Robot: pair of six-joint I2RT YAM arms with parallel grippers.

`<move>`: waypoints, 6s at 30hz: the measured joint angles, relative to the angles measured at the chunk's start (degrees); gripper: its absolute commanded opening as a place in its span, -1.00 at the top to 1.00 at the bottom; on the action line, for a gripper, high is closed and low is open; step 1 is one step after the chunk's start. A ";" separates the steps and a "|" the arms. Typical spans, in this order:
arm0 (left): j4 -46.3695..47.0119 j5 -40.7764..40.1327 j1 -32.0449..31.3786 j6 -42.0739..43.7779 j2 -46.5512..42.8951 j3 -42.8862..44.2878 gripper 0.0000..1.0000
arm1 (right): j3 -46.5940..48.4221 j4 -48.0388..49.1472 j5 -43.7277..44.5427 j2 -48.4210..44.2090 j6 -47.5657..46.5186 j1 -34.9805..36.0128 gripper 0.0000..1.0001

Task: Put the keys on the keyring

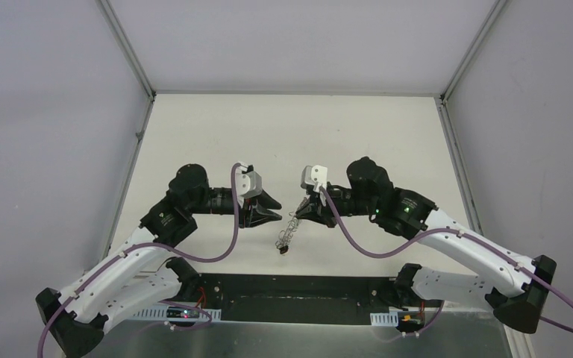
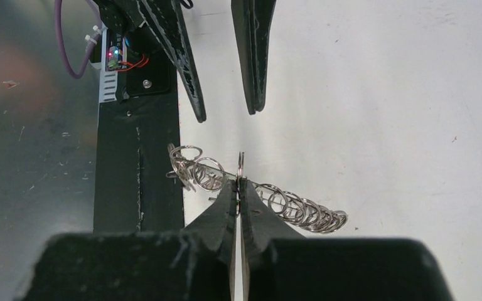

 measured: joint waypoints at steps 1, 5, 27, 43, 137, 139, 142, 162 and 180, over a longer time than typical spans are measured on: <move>-0.26 0.24 0.00 0.63 0.48 0.09 0.37 | 0.39 -0.76 0.00 0.13 -0.07 0.00 1.00; -0.79 1.20 -0.02 2.95 2.78 0.50 0.35 | 3.39 -4.17 -0.24 1.81 0.15 0.00 1.00; 2.14 2.93 -1.92 3.98 7.19 1.77 0.68 | 9.03 -10.60 -0.90 6.69 2.69 0.00 1.00; 3.45 3.80 -2.29 3.82 8.72 1.75 0.65 | 9.31 -10.58 -0.90 6.91 3.65 0.00 1.00; 11.85 0.50 -2.64 -2.01 -1.29 -1.86 0.37 | 6.58 -8.24 -3.67 2.25 0.33 -1.73 1.00; 9.94 0.46 -2.64 -1.64 -0.02 -1.64 0.37 | 8.63 -10.49 -3.69 3.52 0.22 -1.75 1.00; 7.98 0.48 -2.67 -1.60 1.62 -1.64 0.36 | 11.08 -13.18 -3.96 5.16 0.24 -2.01 1.00; 9.94 -0.46 -4.87 -2.84 9.64 -1.64 1.00 | 12.87 -16.96 -11.04 9.53 3.65 -5.79 1.00; 11.26 -2.62 -4.87 -3.91 7.34 -2.71 1.00 | 10.08 -8.63 -11.15 5.57 9.60 -9.90 -0.12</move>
